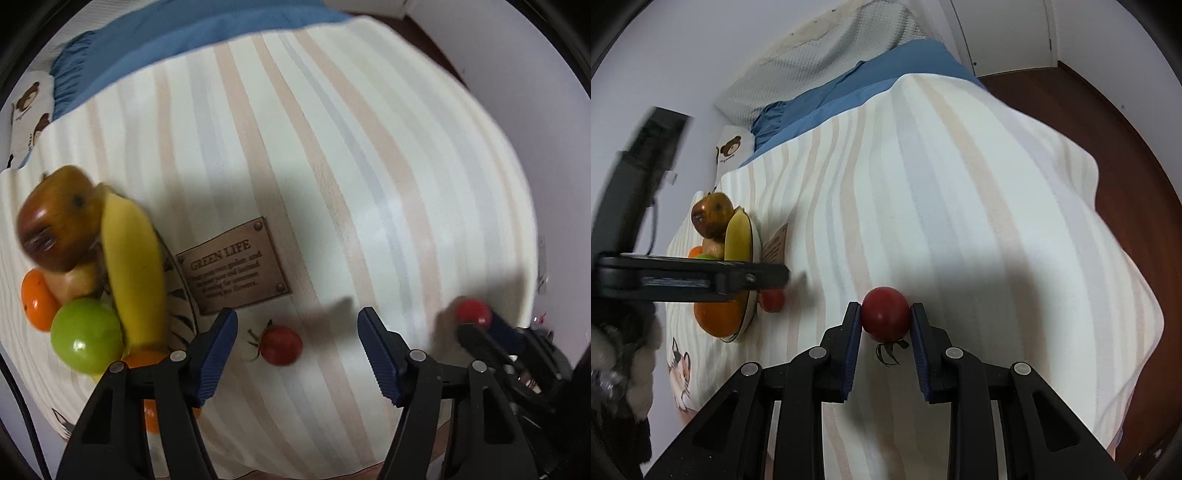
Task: Organize fruits
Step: 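Grasp the other cherry tomato with the left tool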
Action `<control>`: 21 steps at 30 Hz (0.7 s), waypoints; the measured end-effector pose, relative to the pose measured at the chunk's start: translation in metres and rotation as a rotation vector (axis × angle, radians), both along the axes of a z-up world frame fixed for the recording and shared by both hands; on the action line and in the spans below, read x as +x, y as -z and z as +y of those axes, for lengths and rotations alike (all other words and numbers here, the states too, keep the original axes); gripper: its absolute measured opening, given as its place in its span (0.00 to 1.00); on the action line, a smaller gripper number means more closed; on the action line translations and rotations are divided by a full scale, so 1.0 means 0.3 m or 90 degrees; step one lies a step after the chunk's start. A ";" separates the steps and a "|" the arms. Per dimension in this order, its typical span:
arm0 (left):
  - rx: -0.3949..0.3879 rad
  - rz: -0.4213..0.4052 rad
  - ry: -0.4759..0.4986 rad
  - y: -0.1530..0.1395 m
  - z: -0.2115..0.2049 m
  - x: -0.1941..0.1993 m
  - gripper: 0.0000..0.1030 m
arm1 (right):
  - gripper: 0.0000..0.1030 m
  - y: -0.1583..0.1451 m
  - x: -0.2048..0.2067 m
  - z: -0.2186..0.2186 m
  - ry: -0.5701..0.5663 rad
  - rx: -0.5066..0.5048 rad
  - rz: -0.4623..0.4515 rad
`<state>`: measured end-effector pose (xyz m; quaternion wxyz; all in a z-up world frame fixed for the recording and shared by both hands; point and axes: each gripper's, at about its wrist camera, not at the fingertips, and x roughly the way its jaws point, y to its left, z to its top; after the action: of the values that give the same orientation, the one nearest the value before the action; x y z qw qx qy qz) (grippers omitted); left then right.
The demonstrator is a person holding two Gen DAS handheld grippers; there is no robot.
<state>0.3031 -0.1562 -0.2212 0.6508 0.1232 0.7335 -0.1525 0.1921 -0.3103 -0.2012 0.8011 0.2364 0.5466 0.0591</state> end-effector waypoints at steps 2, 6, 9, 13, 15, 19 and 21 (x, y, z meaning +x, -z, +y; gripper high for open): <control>0.014 0.033 0.005 0.041 -0.006 0.003 0.63 | 0.28 -0.004 -0.001 -0.007 0.006 0.004 -0.001; 0.016 0.061 -0.007 0.087 0.001 -0.005 0.63 | 0.28 -0.011 -0.004 -0.011 0.012 0.009 -0.004; 0.008 0.061 -0.023 0.091 0.007 -0.010 0.55 | 0.28 -0.013 -0.012 -0.021 0.015 0.010 -0.005; -0.014 0.048 -0.017 0.083 0.020 -0.014 0.28 | 0.28 -0.010 -0.015 -0.024 0.012 0.011 0.000; -0.012 0.040 -0.016 0.078 0.028 -0.024 0.25 | 0.28 -0.011 -0.010 -0.017 0.009 0.009 0.001; -0.015 0.017 -0.022 0.050 0.031 -0.043 0.24 | 0.28 -0.024 0.001 0.002 0.005 0.005 -0.003; -0.021 0.009 -0.028 0.025 0.042 -0.046 0.23 | 0.28 -0.033 0.003 0.007 0.002 0.002 -0.006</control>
<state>0.2892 -0.1435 -0.2286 0.6505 0.0950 0.7382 -0.1513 0.1930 -0.3081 -0.1913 0.8035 0.2378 0.5425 0.0599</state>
